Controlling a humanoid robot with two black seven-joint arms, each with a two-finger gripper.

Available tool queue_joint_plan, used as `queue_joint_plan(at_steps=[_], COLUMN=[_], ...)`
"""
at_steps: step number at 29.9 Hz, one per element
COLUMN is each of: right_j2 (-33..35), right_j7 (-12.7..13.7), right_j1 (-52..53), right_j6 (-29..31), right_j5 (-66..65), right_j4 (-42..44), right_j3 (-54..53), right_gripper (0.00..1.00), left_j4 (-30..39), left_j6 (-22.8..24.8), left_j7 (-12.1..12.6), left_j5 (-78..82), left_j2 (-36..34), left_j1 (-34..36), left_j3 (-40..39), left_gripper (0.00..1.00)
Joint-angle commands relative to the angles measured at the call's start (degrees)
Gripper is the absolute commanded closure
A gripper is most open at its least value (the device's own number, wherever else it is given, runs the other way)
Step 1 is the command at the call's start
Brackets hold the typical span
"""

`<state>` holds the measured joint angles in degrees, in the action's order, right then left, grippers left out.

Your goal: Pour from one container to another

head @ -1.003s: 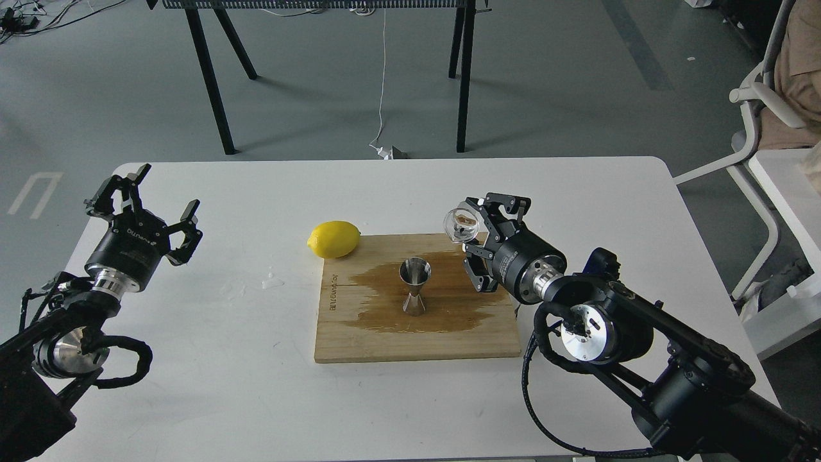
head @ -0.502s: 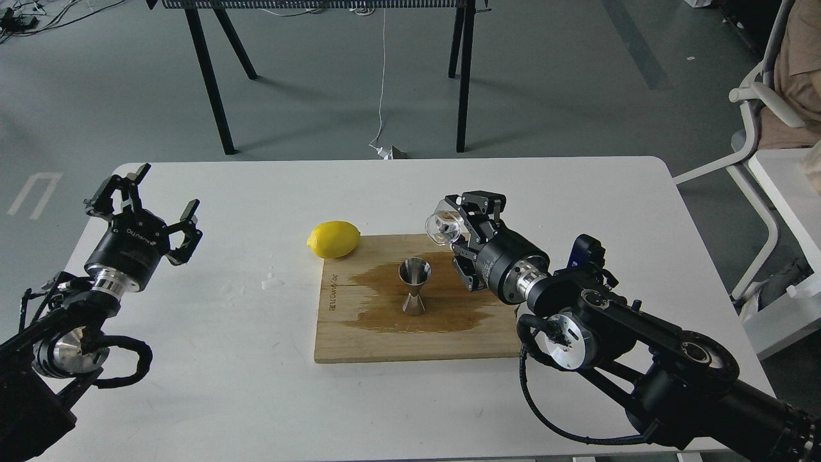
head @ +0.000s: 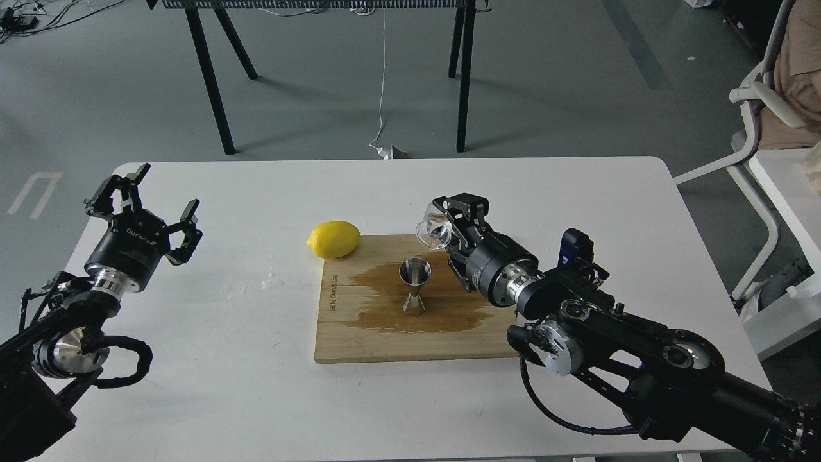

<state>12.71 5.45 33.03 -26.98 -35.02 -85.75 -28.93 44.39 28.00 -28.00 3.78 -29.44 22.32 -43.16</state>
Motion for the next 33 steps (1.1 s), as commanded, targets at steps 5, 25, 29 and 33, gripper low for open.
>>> queue_joint_plan(at_steps=[5,25,29,33], right_j2=[-0.14,-2.34,-2.34,-2.34], right_j7=[0.00,0.00,0.00,-0.09], right_j1=[1.51,4.14,4.41,4.50], right_j6=[-0.09,-0.53,-0.53,-0.53], right_j5=[-1.37,-6.46,-6.55,-8.04], right_j4=[1.02,3.74,4.45,4.45], right_j3=[1.42,7.21,7.74,7.74], right_gripper=[0.54,0.55,0.55,0.55], left_j4=[0.00,-0.79,-0.79,-0.79], left_j6=[0.00,0.00,0.00,0.00], left_j7=[0.00,0.00,0.00,0.00], left_j5=[0.00,0.00,0.00,0.00], left_j2=[0.00,0.09,0.09,0.09], left_j1=[0.00,0.00,0.00,0.00], left_j3=[0.00,0.00,0.00,0.00], left_gripper=[0.11,0.10,0.10,0.10])
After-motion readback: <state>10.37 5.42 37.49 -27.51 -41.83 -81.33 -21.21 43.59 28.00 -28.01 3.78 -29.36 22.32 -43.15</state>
